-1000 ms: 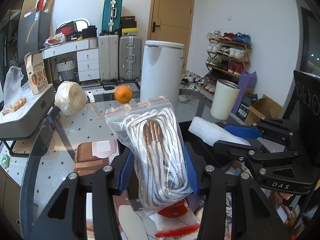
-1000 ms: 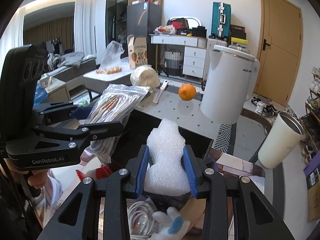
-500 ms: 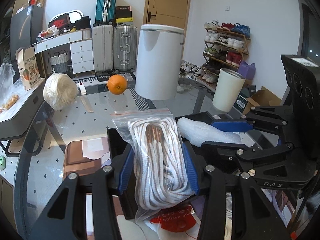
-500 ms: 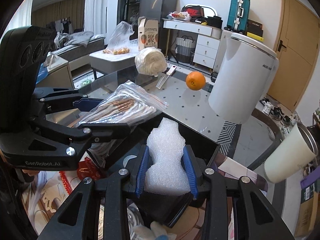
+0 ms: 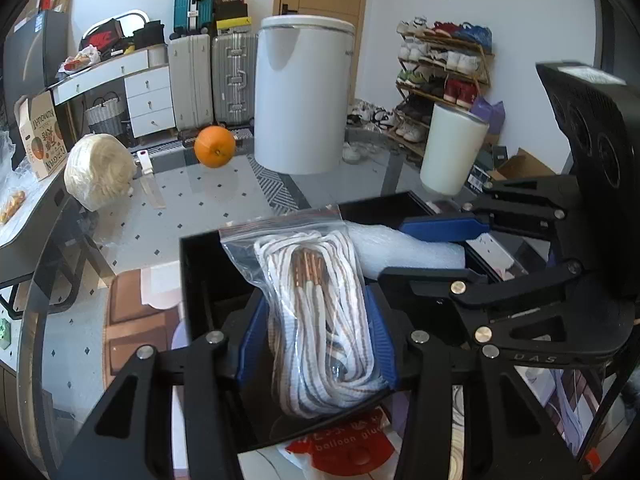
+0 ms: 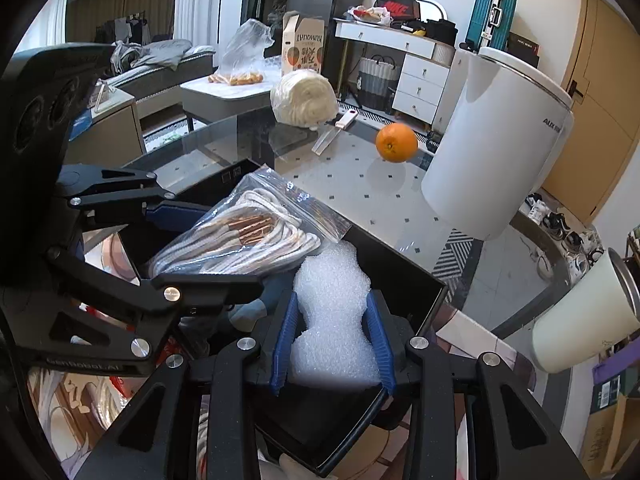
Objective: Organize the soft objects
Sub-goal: 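Lower the foam and cable bag into the black box with both grippers, then open both grippers and withdraw them from the black box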
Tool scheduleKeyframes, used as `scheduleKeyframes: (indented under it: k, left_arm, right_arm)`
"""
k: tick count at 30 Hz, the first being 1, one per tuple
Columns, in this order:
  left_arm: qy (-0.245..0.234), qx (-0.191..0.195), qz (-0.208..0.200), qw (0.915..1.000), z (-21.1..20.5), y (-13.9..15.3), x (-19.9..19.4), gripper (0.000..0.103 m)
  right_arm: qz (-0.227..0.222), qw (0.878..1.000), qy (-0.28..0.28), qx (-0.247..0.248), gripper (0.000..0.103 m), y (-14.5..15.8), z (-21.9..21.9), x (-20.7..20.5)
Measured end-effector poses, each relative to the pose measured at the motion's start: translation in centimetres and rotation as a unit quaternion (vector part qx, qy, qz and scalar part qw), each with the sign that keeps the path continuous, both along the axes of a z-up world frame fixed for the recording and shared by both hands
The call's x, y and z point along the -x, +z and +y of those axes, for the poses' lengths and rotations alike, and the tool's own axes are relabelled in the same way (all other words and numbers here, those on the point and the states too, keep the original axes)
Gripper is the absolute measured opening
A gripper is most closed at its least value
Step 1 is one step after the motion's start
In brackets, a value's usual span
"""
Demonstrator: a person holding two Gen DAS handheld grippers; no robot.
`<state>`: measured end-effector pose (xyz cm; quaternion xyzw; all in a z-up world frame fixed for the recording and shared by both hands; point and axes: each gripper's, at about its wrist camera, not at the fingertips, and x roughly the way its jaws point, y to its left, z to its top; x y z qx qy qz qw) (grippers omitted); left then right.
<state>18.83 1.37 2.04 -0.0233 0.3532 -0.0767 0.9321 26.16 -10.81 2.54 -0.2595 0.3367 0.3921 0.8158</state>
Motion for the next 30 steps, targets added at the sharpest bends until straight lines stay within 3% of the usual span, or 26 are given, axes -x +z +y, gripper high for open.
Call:
scheduleKeyframes:
  k: [8, 12, 14, 16, 19, 23, 30]
  left_arm:
    - [-0.002, -0.014, 0.012, 0.9998, -0.5, -0.2, 0.1, 0.047]
    - [-0.001, -0.014, 0.014, 0.9998, -0.5, -0.2, 0.3, 0.049]
    - [0.001, -0.014, 0.020, 0.9997, -0.5, -0.1, 0.4, 0.060]
    - [0.000, -0.009, 0.022, 0.9997, -0.3, 0.1, 0.8, 0.084]
    - [0.010, -0.017, -0.007, 0.9998, -0.2, 1.1, 2.3, 0.100]
    - [0.030, -0.026, -0.045, 0.9982, 0.2, 2.4, 4.3, 0.103]
    - [0.061, -0.012, -0.071, 0.9955, 1.1, 3.1, 7.0, 0.103]
  right_arm:
    - [0.026, 1.000, 0.003, 0.006, 0.038, -0.3, 0.0, 0.0]
    - [0.016, 1.000, -0.007, -0.002, 0.047, 0.4, -0.4, 0.5]
    - [0.005, 1.000, -0.013, -0.006, 0.052, 1.0, -0.9, 0.9]
    - [-0.001, 1.000, -0.016, -0.018, 0.067, 1.8, -1.8, 1.5]
    - [-0.018, 0.999, -0.032, -0.037, 0.086, 3.0, -3.2, 2.6]
    - [-0.015, 0.996, -0.056, -0.069, 0.102, 3.9, -5.0, 4.4]
    - [0.005, 0.989, -0.095, -0.115, 0.102, 3.8, -8.0, 7.5]
